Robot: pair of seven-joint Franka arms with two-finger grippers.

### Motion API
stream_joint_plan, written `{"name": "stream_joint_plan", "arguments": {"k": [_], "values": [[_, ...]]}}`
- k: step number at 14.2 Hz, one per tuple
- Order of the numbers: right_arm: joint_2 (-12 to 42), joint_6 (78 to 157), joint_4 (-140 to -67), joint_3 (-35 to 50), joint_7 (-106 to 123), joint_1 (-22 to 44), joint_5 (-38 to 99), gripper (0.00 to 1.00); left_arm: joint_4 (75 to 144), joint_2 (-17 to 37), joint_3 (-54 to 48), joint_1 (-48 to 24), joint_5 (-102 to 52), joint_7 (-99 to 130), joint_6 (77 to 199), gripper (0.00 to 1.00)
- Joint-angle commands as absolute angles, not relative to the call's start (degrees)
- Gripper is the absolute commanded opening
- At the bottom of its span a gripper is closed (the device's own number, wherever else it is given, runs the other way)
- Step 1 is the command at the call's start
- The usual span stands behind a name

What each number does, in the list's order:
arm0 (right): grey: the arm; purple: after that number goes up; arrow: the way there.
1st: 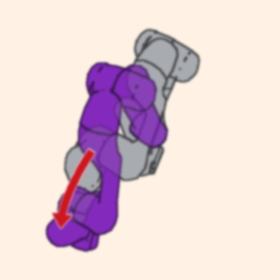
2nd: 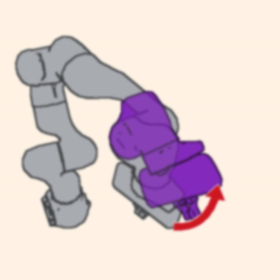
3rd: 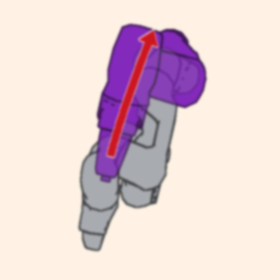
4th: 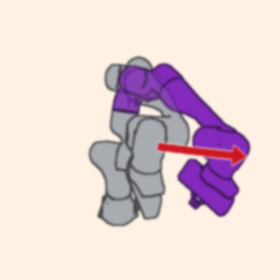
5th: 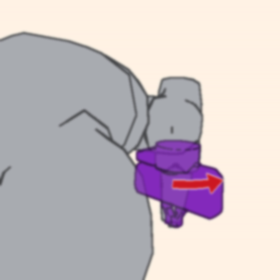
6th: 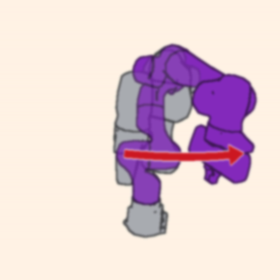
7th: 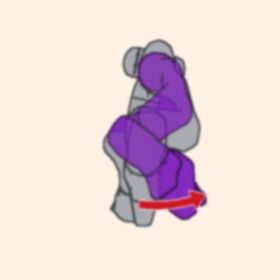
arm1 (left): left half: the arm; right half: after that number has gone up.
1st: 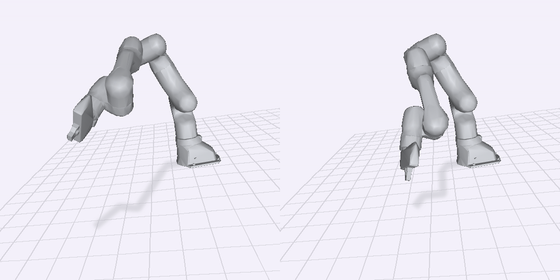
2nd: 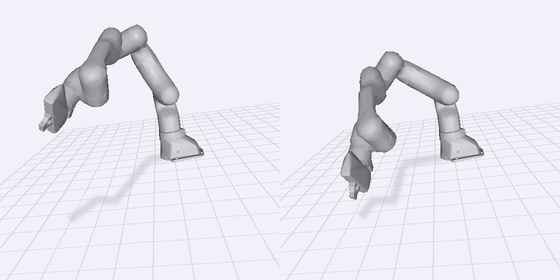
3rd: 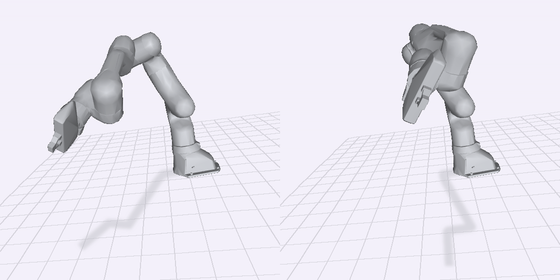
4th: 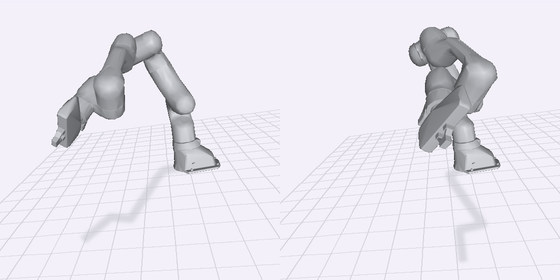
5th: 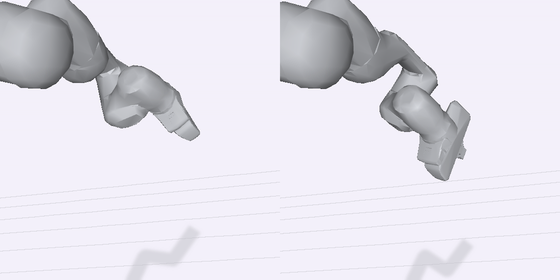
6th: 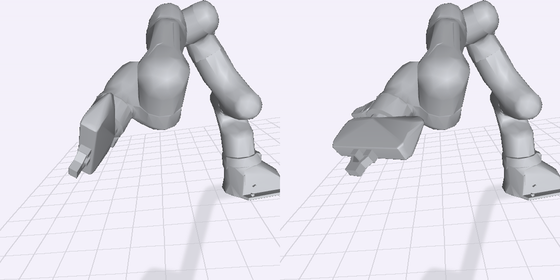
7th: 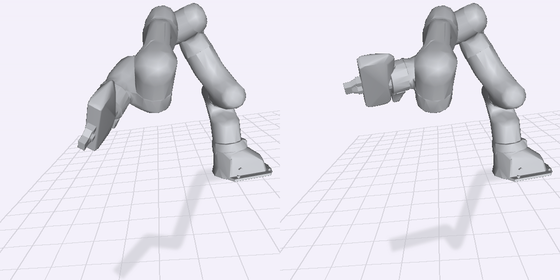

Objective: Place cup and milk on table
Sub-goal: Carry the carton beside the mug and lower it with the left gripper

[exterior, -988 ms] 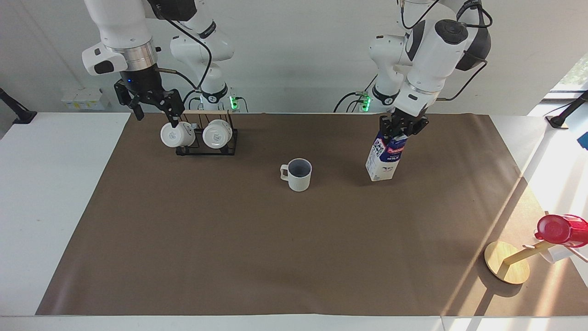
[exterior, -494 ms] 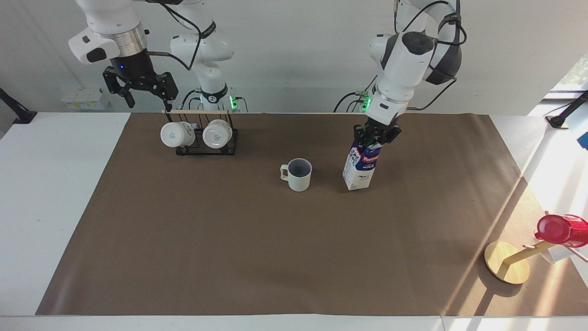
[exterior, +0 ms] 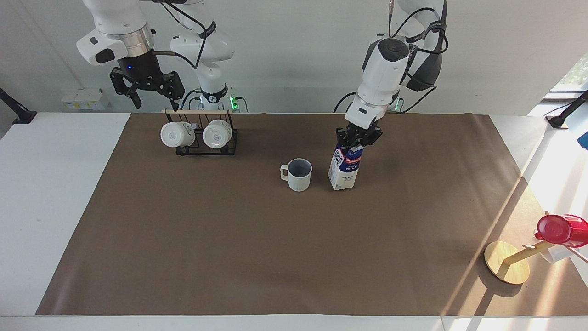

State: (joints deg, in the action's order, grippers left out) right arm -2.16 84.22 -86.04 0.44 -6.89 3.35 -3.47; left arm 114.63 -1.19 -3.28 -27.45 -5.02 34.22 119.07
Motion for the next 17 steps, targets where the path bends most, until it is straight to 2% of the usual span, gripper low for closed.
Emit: {"name": "stream_joint_plan", "arguments": {"k": [1, 6, 7, 10, 12, 17], "values": [[-2.20, 83.67, -85.78, 0.62, -5.71, 2.64, -2.29, 1.00, 113.20, 0.70, -2.29, -28.92, -4.92, 35.33, 119.01, 0.45], [-3.87, 86.04, -88.59, 0.62, -5.98, 2.55, -2.29, 1.00, 113.38, 0.79, -2.29, -29.00, -4.92, 35.33, 118.92, 0.45], [-3.78, 86.04, -88.59, 0.62, -5.98, 2.55, -2.29, 1.00, 113.29, 0.79, -2.29, -28.92, -4.92, 35.33, 119.00, 0.48], [-3.78, 86.04, -88.59, 0.62, -6.06, 2.55, -2.29, 1.00, 113.29, 0.79, -2.29, -29.44, -4.92, 35.33, 119.00, 0.72], [-3.78, 86.13, -88.59, 0.62, -6.15, 2.55, -2.20, 1.00, 113.29, 0.79, -2.29, -29.88, -4.92, 35.33, 118.92, 0.98], [-3.78, 86.04, -88.59, 0.70, -5.36, 2.55, -2.20, 1.00, 111.63, -1.22, -2.29, -30.76, -4.92, 35.16, 114.02, 1.00]]}}
